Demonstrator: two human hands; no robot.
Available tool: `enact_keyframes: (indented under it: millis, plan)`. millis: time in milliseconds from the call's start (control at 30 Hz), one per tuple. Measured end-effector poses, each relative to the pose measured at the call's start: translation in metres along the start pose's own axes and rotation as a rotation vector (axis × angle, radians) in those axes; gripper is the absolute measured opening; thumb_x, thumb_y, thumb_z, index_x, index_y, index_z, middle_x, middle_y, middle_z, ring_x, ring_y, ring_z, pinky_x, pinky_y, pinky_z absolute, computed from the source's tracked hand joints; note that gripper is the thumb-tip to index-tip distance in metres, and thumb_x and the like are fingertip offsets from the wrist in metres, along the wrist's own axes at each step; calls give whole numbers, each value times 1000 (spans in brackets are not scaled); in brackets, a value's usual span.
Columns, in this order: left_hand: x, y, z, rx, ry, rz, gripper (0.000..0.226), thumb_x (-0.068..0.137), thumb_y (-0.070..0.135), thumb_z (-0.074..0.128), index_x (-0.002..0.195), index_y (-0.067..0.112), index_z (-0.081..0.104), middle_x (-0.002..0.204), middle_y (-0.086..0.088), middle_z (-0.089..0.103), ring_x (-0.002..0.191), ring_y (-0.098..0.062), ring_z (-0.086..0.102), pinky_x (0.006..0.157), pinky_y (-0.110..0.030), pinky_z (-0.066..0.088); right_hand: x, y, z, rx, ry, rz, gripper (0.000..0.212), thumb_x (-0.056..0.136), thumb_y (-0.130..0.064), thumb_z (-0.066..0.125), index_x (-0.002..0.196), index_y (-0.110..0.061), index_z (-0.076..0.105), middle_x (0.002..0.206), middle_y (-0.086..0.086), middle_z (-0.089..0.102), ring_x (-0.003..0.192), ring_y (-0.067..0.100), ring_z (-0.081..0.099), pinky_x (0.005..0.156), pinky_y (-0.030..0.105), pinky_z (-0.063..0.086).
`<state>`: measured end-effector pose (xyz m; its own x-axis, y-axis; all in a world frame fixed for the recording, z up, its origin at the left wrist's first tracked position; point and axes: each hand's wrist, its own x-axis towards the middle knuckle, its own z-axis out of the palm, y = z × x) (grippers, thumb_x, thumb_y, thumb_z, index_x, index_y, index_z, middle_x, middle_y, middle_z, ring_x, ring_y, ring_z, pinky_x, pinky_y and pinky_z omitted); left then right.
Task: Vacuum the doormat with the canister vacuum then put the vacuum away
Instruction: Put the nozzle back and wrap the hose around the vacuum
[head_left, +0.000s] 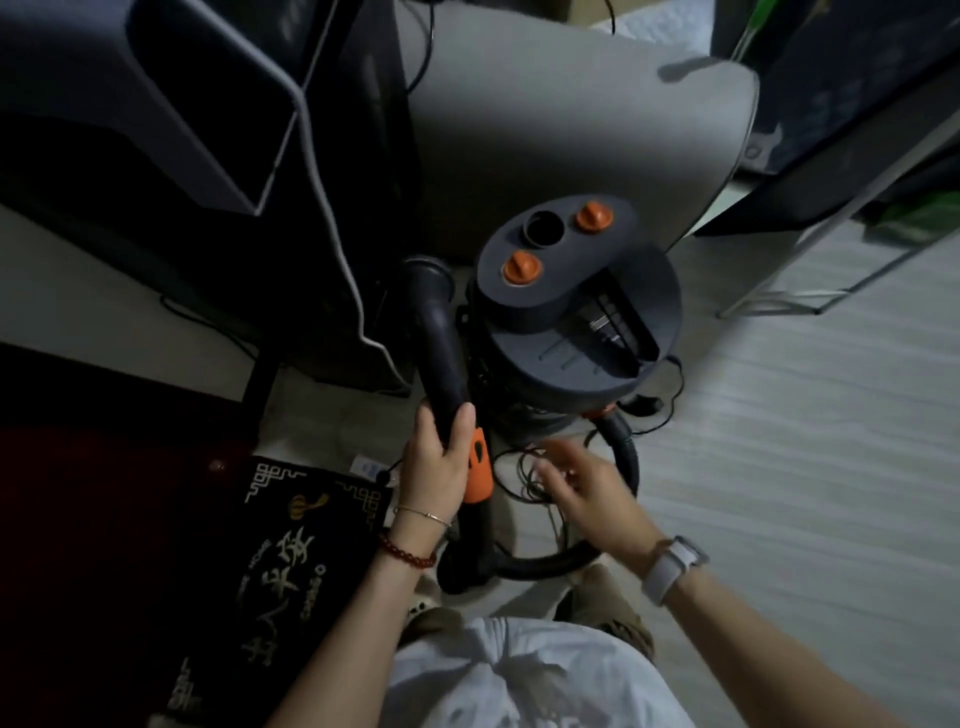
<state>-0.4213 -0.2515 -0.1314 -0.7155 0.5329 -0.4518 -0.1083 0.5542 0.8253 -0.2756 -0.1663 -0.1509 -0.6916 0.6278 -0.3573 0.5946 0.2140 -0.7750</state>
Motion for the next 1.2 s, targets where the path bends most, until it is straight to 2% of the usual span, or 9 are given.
enact_keyframes:
  millis: [133, 267, 400, 500, 633, 767, 900, 1067, 1200]
  plan:
    - [20, 25, 55, -23, 148, -47, 25, 95, 28, 46, 108, 7, 50, 85, -1, 56, 88, -22, 55, 69, -21, 35, 57, 45, -79, -95, 78, 58, 25, 94, -20, 49, 115, -9, 57, 92, -2, 59, 85, 16, 62, 70, 19, 48]
    - [40, 39, 109, -33, 289, -67, 66, 73, 66, 40, 105, 10, 54, 99, -18, 65, 95, -33, 62, 84, -42, 48, 121, 65, -147, -165, 148, 3, 23, 94, -18, 48, 113, -6, 56, 98, 11, 66, 86, 25, 63, 73, 35, 48]
    - [67, 56, 134, -27, 375, -84, 81, 67, 70, 36, 111, 4, 53, 94, -19, 66, 92, -35, 62, 82, -45, 50, 213, 64, -178, -221, 130, -126, 25, 94, -18, 49, 112, -2, 56, 107, 19, 62, 97, 34, 58, 79, 37, 43]
    - [94, 62, 140, -14, 408, -59, 62, 80, 52, 45, 111, 0, 54, 89, -14, 65, 90, -31, 61, 75, -31, 45, 277, 58, -177, -388, 134, -155, 37, 93, -31, 50, 119, -4, 54, 117, 20, 53, 111, 35, 48, 88, 42, 41]
    - [119, 60, 139, -11, 416, -56, 28, 94, 30, 50, 105, 4, 54, 88, -12, 61, 89, -29, 60, 76, -30, 43, 315, 63, -157, -701, 90, -107, 50, 92, -48, 43, 121, -10, 55, 127, 15, 46, 120, 36, 37, 92, 46, 35]
    - [125, 49, 137, -33, 424, -78, 29, 93, 33, 51, 104, 6, 55, 80, -5, 59, 81, -25, 61, 75, -34, 46, 318, 60, -142, -713, 170, -82, 41, 94, -39, 40, 118, -10, 58, 126, 16, 44, 119, 34, 36, 92, 44, 30]
    - [123, 41, 131, -58, 425, -119, 19, 95, 27, 48, 102, 10, 54, 69, 5, 55, 65, -11, 54, 62, -25, 43, 322, 56, -149, -775, 39, -194, 32, 92, -21, 42, 119, -14, 56, 128, 16, 41, 119, 34, 35, 95, 44, 26]
    - [123, 28, 114, -79, 381, -123, 29, 92, 36, 51, 105, 10, 55, 75, 3, 57, 82, -24, 61, 77, -38, 48, 304, 47, -141, -840, 79, -218, 46, 93, -39, 45, 135, -20, 43, 137, 14, 40, 126, 34, 34, 100, 48, 24]
    - [123, 22, 94, -107, 349, -150, 19, 95, 32, 47, 102, 15, 53, 74, 3, 58, 75, -16, 59, 75, -36, 47, 274, 18, -72, -829, 34, -368, 45, 86, -47, 50, 104, -7, 60, 110, 16, 57, 106, 34, 50, 87, 45, 33]
